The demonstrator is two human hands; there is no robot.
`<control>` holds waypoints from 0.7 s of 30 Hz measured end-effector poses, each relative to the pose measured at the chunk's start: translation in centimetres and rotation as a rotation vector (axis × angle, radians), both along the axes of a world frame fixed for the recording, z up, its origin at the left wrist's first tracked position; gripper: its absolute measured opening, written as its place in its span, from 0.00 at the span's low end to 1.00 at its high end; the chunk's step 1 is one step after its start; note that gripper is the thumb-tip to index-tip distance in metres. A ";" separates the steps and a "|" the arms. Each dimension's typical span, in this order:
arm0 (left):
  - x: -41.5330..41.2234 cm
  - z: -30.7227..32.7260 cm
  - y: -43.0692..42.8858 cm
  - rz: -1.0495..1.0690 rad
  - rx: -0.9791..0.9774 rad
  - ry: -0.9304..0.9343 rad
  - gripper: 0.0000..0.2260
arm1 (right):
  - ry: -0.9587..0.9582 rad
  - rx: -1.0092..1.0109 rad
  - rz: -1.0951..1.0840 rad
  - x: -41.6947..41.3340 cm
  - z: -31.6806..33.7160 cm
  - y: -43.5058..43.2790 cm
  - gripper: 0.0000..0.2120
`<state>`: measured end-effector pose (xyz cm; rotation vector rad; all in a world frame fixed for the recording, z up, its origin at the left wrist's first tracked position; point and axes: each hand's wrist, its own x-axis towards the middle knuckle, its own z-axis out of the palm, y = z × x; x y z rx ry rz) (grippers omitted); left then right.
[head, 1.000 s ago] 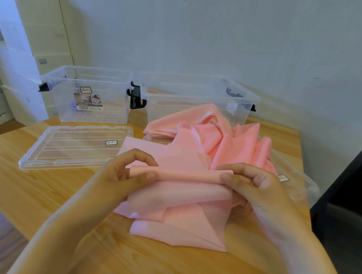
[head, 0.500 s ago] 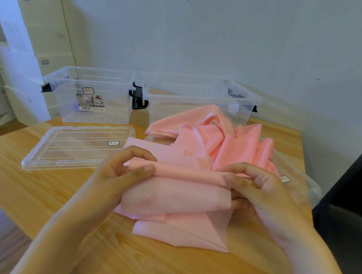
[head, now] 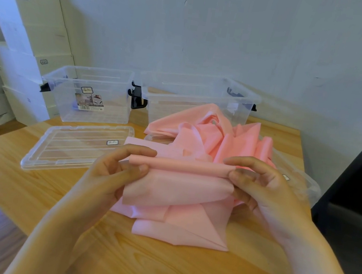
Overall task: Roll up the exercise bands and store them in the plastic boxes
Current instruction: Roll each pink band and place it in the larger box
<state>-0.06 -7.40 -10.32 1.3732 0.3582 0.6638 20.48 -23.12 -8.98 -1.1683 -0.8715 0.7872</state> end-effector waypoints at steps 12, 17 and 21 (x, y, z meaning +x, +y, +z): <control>0.5 0.0 -0.2 0.093 -0.021 -0.010 0.25 | 0.013 -0.003 0.010 -0.2 0.2 -0.1 0.08; 0.3 -0.1 -0.1 0.109 0.015 0.054 0.23 | -0.055 -0.009 -0.009 0.0 0.0 -0.1 0.10; 0.6 -0.3 -0.2 0.138 0.007 0.059 0.14 | -0.051 -0.011 -0.021 0.1 0.0 -0.1 0.08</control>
